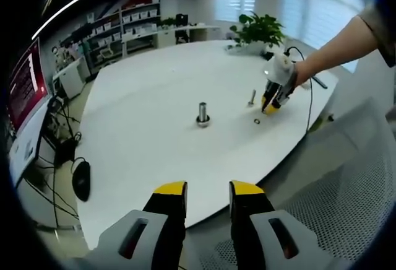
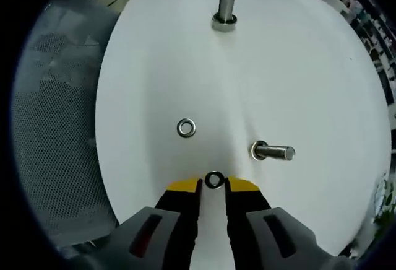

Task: Place the washer onto the threaded stud by aligning its center hole with the stud, sliding it down to the base, and recovering from edge contact or off-axis alignment until the washer reaches the visible bottom stop.

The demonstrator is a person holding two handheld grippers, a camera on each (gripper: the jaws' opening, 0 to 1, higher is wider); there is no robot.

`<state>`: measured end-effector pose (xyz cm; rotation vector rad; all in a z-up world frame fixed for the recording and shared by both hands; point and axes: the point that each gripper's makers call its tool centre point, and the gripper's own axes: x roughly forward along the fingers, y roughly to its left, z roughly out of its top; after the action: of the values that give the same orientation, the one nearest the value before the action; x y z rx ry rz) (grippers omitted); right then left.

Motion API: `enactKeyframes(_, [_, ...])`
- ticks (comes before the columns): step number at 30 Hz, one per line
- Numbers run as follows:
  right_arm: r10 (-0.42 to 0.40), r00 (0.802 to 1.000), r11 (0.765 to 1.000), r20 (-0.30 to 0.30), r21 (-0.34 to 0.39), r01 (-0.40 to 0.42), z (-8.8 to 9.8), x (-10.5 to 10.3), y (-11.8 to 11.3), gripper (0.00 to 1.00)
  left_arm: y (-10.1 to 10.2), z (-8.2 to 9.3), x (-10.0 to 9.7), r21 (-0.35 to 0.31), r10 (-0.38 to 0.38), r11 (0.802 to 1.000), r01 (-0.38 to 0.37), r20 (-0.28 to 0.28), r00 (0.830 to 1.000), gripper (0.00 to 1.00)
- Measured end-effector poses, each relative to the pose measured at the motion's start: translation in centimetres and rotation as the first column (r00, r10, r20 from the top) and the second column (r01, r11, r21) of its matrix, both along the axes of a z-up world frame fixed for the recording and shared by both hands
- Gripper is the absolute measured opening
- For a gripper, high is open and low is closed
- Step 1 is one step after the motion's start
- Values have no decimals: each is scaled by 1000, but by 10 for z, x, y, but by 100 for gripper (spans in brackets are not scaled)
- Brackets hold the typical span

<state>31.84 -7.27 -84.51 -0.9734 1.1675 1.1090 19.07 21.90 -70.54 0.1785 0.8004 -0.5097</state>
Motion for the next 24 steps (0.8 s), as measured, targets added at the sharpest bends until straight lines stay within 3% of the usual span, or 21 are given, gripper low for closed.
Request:
enactKeyframes(7, [-15,999,997,-28,-82,13,0,3,1,16,4,0,1,-4,26,1000,-26,2,1000,25])
enactKeyframes(12, [-71,997,993,6,-99,71,1,-1,0,16,3,0,0,9,18,1000,-18,0,1000,25])
enactKeyframes(17, [35,996,994,85,-110,-26,0,-6,4,15,3,0,0,14,19,1000,-19,2,1000,25])
enactKeyframes(19, [22,996,994,85,-106,-12,0,-6,3,15,3,0,0,16,17,1000,-17,3,1000,25])
enactKeyframes(21, [-51,996,995,77,-77,57,0,-3,2,15,4,0,1,15,20,1000,-20,6,1000,25])
enactKeyframes(24, [-70,995,996,72,-56,74,1,-2,1,15,4,1,1,16,21,1000,-22,9,1000,25])
